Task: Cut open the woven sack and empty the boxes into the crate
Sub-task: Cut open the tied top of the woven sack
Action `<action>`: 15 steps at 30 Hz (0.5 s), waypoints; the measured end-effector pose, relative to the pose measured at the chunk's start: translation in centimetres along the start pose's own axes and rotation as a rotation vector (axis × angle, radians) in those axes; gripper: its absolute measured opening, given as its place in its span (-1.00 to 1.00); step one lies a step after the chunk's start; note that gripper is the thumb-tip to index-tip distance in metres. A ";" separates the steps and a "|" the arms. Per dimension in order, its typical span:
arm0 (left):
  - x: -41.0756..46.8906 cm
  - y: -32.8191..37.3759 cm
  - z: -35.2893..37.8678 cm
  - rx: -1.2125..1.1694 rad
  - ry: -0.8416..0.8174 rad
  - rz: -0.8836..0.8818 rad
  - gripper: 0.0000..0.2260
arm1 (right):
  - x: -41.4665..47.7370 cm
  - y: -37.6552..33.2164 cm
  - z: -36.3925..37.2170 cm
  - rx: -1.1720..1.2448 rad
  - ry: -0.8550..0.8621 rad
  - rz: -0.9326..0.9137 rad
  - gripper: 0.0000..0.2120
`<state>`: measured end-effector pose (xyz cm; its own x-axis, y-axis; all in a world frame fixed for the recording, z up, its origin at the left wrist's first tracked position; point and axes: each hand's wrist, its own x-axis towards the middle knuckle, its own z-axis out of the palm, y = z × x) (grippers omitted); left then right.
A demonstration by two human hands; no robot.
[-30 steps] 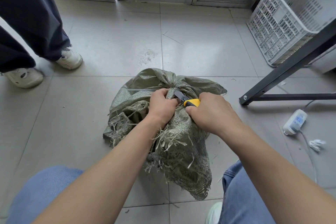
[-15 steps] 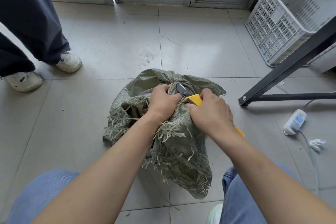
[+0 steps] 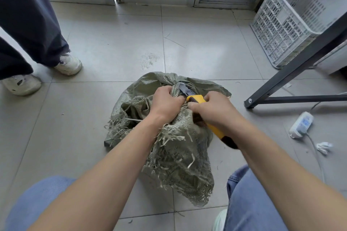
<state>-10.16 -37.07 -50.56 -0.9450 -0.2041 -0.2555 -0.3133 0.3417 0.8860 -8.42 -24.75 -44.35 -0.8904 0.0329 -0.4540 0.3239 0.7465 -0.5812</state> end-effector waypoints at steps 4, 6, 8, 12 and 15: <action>-0.1 0.3 0.3 -0.003 -0.013 0.007 -0.80 | -0.1 0.6 -0.4 -0.213 -0.013 -0.040 -0.76; -0.1 0.6 0.4 -0.013 -0.023 0.008 -0.77 | -0.5 0.4 0.2 -0.478 0.185 -0.118 -0.72; 0.2 0.8 0.4 -0.018 -0.039 -0.001 -0.76 | -0.9 0.4 0.8 -0.551 0.300 -0.172 -0.74; 0.6 0.9 0.4 -0.022 -0.028 -0.016 -0.88 | -0.9 0.5 1.7 -0.603 0.393 -0.248 -0.80; 0.8 1.3 0.1 0.001 -0.040 -0.002 -0.93 | 0.0 0.0 1.2 -0.487 0.328 -0.223 -0.77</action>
<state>-11.32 -36.74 -49.65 -0.9474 -0.1674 -0.2726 -0.3151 0.3420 0.8853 -8.03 -25.55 -45.12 -0.9965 -0.0137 -0.0820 0.0054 0.9735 -0.2288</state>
